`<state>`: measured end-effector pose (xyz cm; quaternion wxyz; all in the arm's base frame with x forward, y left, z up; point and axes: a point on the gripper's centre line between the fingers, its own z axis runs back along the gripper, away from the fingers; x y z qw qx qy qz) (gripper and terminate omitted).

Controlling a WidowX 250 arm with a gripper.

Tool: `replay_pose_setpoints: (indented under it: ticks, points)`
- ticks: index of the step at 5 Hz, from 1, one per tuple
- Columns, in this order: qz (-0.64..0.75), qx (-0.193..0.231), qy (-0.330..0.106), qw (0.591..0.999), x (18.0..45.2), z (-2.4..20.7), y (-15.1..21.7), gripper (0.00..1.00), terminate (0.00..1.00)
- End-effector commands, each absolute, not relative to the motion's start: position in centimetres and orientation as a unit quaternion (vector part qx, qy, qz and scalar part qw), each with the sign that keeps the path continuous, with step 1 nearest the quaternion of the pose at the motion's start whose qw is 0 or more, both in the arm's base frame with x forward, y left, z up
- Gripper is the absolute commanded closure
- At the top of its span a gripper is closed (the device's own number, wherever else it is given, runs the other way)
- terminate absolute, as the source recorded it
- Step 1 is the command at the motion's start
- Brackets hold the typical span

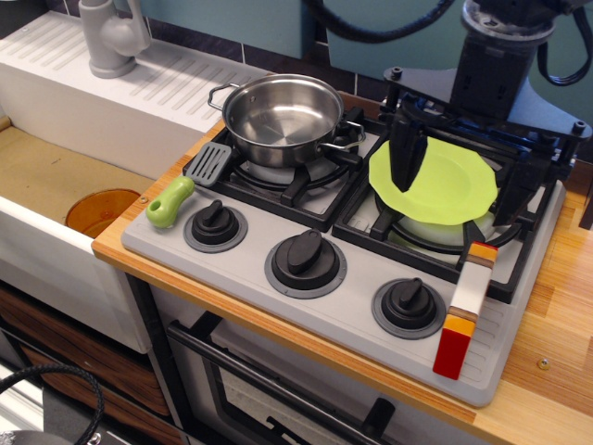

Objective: Put crackerbox on plate and spatula in pot or pan on stove

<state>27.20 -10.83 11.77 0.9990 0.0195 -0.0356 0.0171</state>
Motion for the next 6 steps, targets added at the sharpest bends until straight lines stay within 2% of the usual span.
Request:
replay_pose_setpoints:
  ticks: [1,5,6]
  points:
    - [0.017,0.019,-0.036,0.999,27.2,11.8,-10.8,0.0,0.0]
    - [0.036,0.019,-0.064,0.997,26.5,9.2,-13.5,0.0,0.0]
    - [0.036,0.02,-0.082,0.996,26.4,8.0,-13.8,0.0,0.0]
